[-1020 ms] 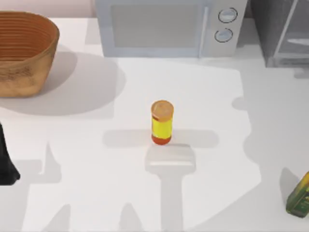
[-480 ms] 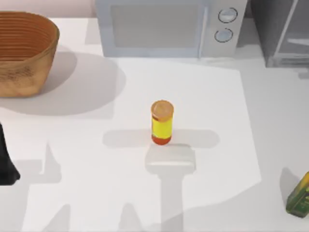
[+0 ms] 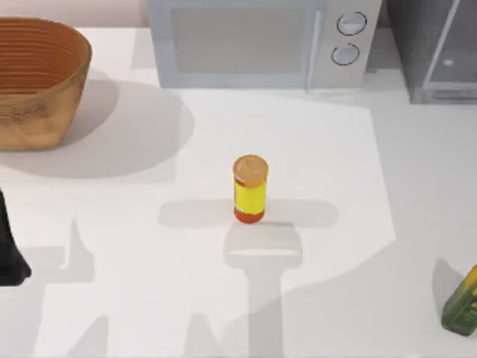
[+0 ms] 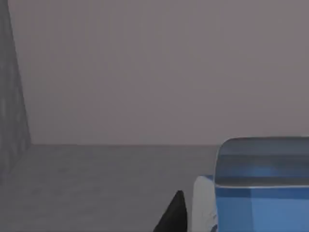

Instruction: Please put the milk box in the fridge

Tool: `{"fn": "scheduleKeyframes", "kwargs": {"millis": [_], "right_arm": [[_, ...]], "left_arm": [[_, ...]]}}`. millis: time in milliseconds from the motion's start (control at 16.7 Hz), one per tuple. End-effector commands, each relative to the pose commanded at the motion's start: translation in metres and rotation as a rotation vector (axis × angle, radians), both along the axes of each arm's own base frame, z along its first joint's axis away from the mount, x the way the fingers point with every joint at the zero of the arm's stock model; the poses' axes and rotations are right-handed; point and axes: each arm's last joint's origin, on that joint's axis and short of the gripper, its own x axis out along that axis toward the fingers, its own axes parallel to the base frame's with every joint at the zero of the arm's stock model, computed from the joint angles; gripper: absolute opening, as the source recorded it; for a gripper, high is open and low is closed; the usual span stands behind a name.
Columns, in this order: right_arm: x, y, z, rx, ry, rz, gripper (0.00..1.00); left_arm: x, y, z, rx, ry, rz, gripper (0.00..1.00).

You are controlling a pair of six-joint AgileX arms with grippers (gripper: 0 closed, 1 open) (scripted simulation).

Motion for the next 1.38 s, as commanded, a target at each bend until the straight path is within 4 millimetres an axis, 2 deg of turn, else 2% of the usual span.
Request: {"fn": "scheduleKeyframes", "kwargs": {"millis": [180,360,720,1380], "right_arm": [[0.034,-0.002,0.012,-0.005,-0.02,-0.007,0.0],[0.055,-0.001,0.017,-0.003,-0.012,-0.015,0.0],[0.059,-0.001,0.017,-0.001,-0.002,-0.017,0.0],[0.059,-0.001,0.017,-0.001,-0.002,-0.017,0.83]], "left_arm": [[0.0,0.0,0.0,0.0,0.0,0.0,1.0],[0.0,0.0,0.0,0.0,0.0,0.0,1.0],[0.0,0.0,0.0,0.0,0.0,0.0,1.0],[0.0,0.0,0.0,0.0,0.0,0.0,1.0]]}}
